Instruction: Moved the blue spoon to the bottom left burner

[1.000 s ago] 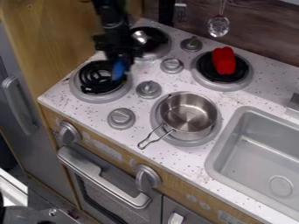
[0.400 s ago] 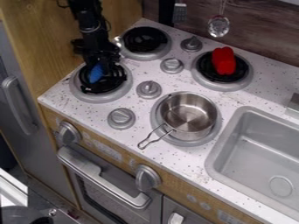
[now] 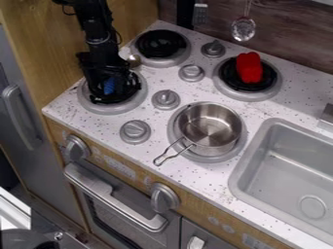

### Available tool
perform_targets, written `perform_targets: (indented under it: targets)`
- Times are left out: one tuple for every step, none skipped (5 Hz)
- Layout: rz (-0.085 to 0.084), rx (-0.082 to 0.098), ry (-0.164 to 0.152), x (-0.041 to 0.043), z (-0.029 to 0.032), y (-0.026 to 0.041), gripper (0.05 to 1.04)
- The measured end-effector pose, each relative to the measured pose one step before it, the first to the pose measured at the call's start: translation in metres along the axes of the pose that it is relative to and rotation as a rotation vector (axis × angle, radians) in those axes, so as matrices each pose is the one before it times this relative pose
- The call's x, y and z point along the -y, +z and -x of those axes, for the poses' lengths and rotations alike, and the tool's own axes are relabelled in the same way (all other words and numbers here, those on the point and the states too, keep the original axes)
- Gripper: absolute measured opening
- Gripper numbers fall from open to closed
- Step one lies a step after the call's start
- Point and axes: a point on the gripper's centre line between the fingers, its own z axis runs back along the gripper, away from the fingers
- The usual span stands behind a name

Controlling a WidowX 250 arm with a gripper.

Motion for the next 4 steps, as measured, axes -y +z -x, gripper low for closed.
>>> perform_targets:
  targets:
    - [-0.0081, 0.0519, -0.0191, 0.01196, -0.00404, 0.03172, 0.997]
    - [0.0118, 0.0353, -0.0387, 0.04177, 0.00966, 0.041, 0.997]
    - [0.0157, -0.012, -0.0574, 0.03571, 0.0176, 0.01502, 0.997]
    - [0.0033, -0.0314, -0.0436, 0.02432, 0.01114, -0.0021, 0.997]
